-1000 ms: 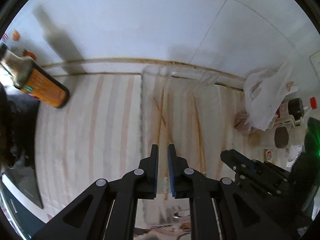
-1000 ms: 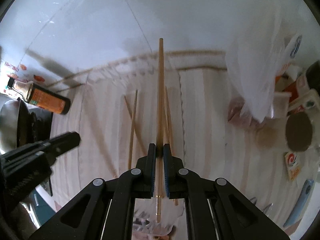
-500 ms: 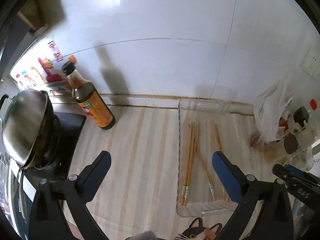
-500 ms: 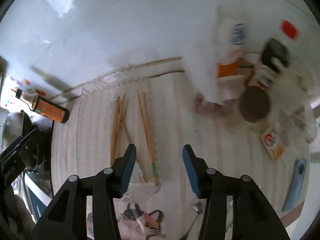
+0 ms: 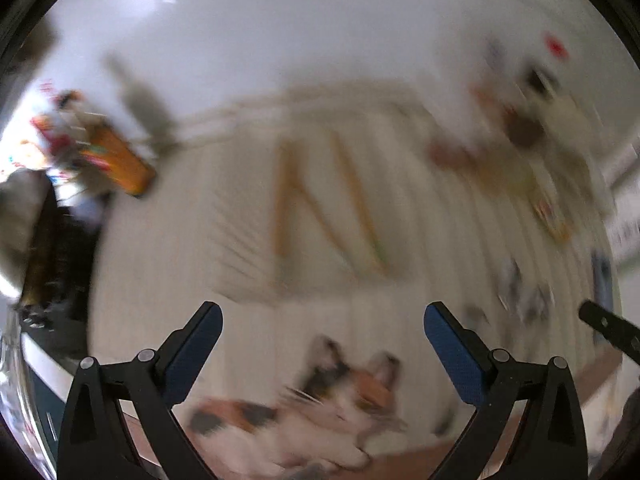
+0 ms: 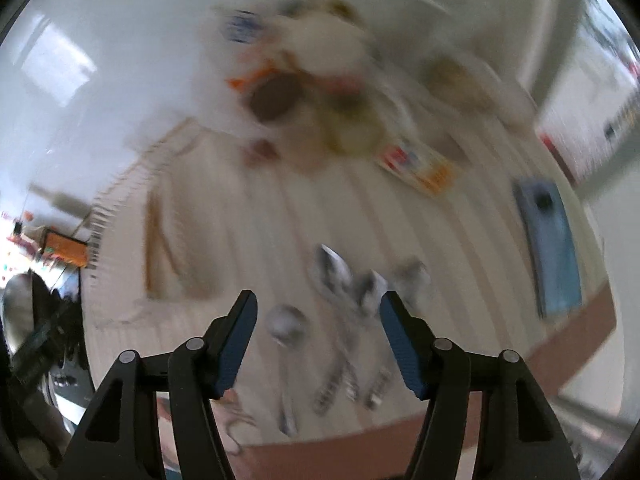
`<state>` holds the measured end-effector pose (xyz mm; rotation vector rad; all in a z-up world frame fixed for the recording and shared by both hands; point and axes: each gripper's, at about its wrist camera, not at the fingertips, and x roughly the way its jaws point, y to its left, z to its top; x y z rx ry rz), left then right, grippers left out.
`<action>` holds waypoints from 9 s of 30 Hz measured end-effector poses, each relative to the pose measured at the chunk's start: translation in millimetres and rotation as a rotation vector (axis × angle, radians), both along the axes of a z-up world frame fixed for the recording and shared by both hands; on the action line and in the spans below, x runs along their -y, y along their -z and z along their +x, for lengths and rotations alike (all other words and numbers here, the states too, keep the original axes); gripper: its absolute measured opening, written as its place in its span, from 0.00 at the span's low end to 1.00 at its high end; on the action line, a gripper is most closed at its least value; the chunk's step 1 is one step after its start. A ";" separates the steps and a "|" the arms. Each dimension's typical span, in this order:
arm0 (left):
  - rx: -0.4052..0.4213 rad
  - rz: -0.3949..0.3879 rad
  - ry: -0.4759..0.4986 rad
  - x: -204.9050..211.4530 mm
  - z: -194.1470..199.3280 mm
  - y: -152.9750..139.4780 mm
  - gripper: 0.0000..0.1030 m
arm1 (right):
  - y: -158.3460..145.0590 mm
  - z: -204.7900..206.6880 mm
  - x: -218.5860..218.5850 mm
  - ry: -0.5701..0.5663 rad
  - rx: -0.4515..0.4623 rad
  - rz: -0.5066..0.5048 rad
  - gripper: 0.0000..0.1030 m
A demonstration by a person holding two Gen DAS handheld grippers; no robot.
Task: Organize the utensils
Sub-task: 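Lower the left gripper onto a silver spoon while the right gripper grasps another spoon, then carry both held spoons to the clear rack and open both grippers inside, then return both grippers to the counter and grasp one silver spoon each, then lift both held spoons and turn toward the clear rack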
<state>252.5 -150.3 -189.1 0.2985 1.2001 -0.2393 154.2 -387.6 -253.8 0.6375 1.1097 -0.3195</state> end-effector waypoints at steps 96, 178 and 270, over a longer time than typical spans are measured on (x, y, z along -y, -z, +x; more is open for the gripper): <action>-0.031 -0.129 0.069 14.8 -35.7 -34.5 0.02 | -9.3 -51.8 -27.9 -0.125 -0.145 -0.074 0.02; 0.148 0.184 -0.092 -2.8 -10.1 13.7 0.98 | 96.2 19.2 -19.4 -0.065 -0.230 -0.003 0.05; -0.172 0.008 -0.075 -42.6 -42.1 54.7 0.00 | 78.4 16.6 -146.4 -0.348 -0.256 -0.144 0.00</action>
